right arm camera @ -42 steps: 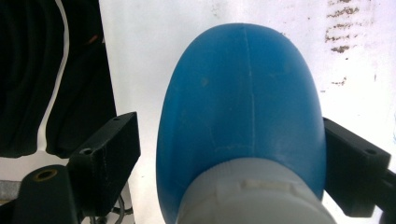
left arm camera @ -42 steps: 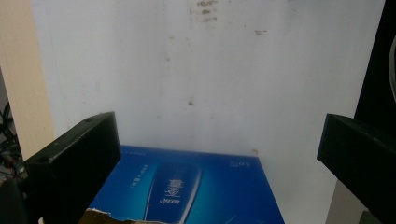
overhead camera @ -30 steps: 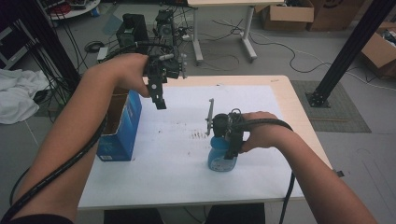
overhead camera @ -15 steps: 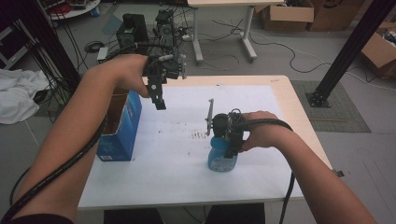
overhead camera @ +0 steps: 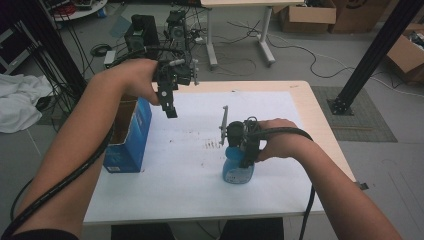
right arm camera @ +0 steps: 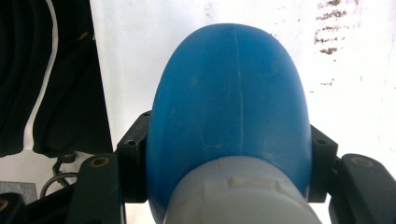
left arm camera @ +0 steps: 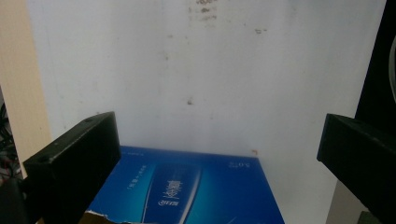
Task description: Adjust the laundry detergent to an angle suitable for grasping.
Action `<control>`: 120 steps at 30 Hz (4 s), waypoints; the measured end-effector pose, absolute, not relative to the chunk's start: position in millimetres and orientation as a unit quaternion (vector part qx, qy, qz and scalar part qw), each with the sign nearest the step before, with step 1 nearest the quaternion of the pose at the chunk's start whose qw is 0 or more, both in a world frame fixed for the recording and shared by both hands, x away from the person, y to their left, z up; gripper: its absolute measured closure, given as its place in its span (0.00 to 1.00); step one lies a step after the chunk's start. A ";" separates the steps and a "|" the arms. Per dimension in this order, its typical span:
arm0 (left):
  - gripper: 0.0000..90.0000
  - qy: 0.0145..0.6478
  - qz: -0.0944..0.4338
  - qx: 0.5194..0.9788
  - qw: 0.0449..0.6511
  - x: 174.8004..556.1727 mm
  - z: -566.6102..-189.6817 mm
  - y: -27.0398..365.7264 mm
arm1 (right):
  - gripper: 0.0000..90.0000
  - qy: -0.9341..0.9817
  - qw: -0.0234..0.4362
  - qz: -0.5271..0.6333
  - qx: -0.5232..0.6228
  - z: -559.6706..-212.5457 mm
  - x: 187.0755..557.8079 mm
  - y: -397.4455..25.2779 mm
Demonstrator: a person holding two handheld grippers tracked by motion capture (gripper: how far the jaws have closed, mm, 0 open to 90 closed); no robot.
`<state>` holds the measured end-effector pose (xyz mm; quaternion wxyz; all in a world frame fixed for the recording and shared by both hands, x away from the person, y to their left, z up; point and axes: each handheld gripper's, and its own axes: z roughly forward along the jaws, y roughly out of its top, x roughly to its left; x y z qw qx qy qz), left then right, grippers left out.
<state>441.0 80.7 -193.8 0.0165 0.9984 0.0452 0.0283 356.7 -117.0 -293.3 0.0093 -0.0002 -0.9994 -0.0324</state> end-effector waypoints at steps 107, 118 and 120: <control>0.00 0.043 0.025 0.999 0.011 431.1 -204.4 84.2 | 0.34 -0.962 0.005 -0.030 -0.270 -293.3 402.1 -118.9; 0.00 0.045 0.022 0.999 0.007 432.6 -206.7 85.5 | 0.22 -0.961 0.007 -0.038 -0.275 -288.9 399.7 -122.6; 0.00 0.045 0.023 0.999 0.006 432.7 -206.9 85.5 | 0.21 -0.961 0.010 -0.044 -0.273 -286.2 399.3 -123.5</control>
